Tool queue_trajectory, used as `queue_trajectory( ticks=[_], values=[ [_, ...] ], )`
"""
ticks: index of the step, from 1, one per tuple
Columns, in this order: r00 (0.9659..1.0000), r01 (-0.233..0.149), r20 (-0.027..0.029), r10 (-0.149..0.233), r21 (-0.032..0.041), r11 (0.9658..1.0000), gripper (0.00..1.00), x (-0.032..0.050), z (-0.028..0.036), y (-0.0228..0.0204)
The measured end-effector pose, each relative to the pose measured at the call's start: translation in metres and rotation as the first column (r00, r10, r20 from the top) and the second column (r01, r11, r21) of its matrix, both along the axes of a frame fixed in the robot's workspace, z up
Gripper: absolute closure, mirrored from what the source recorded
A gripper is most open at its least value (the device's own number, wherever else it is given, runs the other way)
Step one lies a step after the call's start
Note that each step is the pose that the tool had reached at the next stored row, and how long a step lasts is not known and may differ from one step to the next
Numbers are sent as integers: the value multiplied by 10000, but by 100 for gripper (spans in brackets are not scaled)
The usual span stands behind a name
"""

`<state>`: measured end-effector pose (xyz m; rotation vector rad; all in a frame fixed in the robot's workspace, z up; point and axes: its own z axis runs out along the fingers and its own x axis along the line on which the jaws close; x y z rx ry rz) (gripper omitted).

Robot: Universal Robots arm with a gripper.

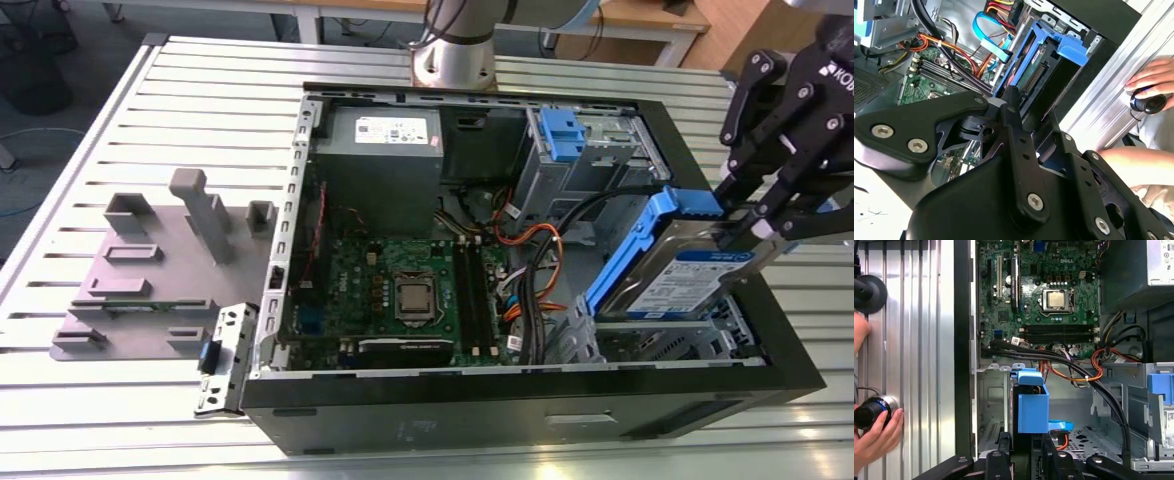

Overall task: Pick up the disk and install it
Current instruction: 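Insert the disk into the insertion slot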

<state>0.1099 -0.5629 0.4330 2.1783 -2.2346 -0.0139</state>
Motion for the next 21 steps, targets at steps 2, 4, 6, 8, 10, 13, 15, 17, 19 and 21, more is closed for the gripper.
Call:
queue_trajectory(
  ticks=[2,4,6,8,10,13,15,17,19,21],
  values=[
    [10000,6,0,-6,-1,10000,65,0,-36,0],
    [10000,12,0,-12,-1,10000,65,0,-71,0],
    [10000,18,1,-18,-1,10000,65,0,-108,0],
    [10000,25,0,-25,0,10000,65,0,-145,0],
    [10000,31,0,-31,-1,10000,65,0,-181,0],
    [10000,41,0,-41,-1,10000,65,0,-236,0],
    [10000,47,0,-47,-1,10000,65,0,-272,0],
    [10000,53,0,-53,-1,10000,65,0,-308,0],
    [10000,59,1,-59,-1,10000,65,0,-344,0],
    [10000,64,1,-64,-2,10000,65,0,-381,-1]
  ],
)
